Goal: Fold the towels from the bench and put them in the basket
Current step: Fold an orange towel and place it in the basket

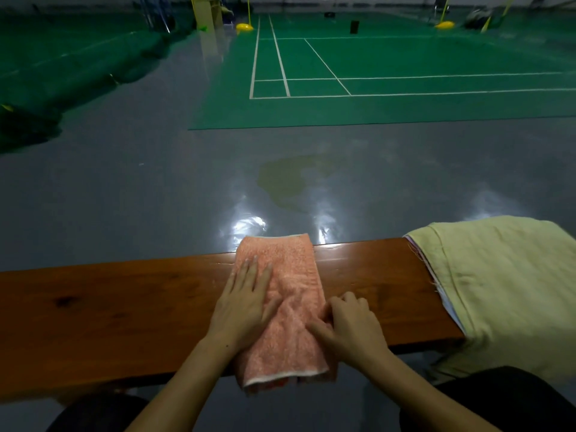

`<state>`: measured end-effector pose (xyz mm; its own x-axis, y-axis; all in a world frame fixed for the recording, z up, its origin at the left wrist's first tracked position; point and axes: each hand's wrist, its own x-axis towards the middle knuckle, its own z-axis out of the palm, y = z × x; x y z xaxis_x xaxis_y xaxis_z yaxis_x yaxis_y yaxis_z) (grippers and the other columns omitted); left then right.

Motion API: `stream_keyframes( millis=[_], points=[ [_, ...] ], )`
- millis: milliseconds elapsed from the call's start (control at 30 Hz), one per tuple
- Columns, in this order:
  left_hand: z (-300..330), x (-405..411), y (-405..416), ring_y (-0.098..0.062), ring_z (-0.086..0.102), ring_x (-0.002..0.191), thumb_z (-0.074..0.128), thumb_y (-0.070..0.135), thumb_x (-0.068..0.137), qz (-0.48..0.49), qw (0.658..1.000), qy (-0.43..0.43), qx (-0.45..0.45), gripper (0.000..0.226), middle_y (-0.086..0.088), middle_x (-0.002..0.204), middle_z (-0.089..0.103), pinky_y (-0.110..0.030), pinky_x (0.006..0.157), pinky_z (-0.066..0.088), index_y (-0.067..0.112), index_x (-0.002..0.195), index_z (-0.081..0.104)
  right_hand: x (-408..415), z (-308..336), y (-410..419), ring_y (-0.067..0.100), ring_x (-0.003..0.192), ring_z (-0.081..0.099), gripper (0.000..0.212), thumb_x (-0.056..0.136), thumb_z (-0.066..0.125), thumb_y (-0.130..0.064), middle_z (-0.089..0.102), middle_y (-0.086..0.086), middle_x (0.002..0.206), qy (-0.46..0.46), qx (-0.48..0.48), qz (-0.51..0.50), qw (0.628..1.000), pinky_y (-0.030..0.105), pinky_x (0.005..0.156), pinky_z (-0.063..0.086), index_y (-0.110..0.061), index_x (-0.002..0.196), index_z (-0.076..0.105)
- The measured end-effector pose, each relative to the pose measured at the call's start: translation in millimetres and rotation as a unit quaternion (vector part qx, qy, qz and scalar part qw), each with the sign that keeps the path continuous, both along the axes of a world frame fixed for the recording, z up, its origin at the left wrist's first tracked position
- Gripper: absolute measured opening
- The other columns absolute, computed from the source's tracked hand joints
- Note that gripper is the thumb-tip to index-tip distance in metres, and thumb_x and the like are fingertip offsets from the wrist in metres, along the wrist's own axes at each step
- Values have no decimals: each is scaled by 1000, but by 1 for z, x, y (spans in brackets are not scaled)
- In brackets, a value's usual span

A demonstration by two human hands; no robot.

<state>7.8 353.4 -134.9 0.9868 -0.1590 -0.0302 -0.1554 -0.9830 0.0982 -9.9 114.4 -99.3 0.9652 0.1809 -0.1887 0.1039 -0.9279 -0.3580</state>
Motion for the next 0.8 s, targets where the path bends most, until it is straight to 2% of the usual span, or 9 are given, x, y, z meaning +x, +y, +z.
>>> stream_keyframes(
  millis=[100,200,267,333,433,533,633,733,800],
  points=[
    [0,0,2,-25,-9,161,5,73,101,-5,1000,-7,21,79,-6,173,-8,-43,128,-9,31,167,-2,9,-8,-10,14,94,55,42,85,59,-76,53,-12,98,12,57,-14,998,39,82,58,-34,82,55],
    [7,-7,2,-26,-3,162,-2,74,98,11,1000,-1,22,84,-7,173,-4,-43,128,-7,27,167,3,11,-9,-22,12,94,59,50,76,55,-84,57,-14,98,17,76,-13,997,36,80,59,-35,84,59],
    [13,-20,-4,-26,5,162,2,70,100,22,1000,-12,-1,83,-9,174,5,-40,127,-3,23,167,12,6,-3,-22,10,106,54,45,86,58,-77,56,-14,114,-37,52,17,998,34,89,56,-36,105,58],
    [10,-41,-15,-27,16,161,14,64,104,18,999,-29,-8,76,-11,173,20,-40,130,5,20,165,26,-2,2,-12,14,133,44,49,96,57,-60,49,-8,143,-118,23,98,988,35,110,46,-32,136,52],
    [-7,-71,-28,-34,34,154,30,51,107,15,999,-35,6,65,-16,166,37,-44,128,17,15,158,43,-12,-9,17,29,159,20,59,105,39,-46,30,8,169,-179,-15,222,958,50,127,27,-19,158,37],
    [-22,-73,-24,-38,16,159,25,47,109,0,999,-29,18,66,-18,173,15,-48,122,10,13,166,23,-10,-38,35,34,160,-15,69,108,16,-48,-8,13,175,-118,-51,253,959,58,129,6,-17,168,6],
    [-17,-50,-16,-27,-16,160,-1,57,105,11,999,-38,-14,68,-6,173,-18,-46,125,-7,26,166,-6,9,-47,33,30,158,-24,71,107,8,-58,-23,5,173,-119,-65,210,968,60,128,2,-23,168,-4],
    [-11,-30,-16,-20,-23,159,1,62,103,17,999,-39,-28,72,-1,172,-21,-46,128,-9,30,168,-3,33,-42,27,32,156,-30,79,98,-5,-74,-30,-1,170,-97,-78,187,974,62,127,-6,-34,166,-12],
    [-11,-22,-16,-17,-23,159,8,64,104,21,999,-31,-34,72,1,173,-19,-47,131,-6,33,167,-3,44,-40,21,36,155,-30,79,97,0,-81,-32,-1,170,-87,-85,170,978,64,125,-10,-42,163,-16]
  ],
)
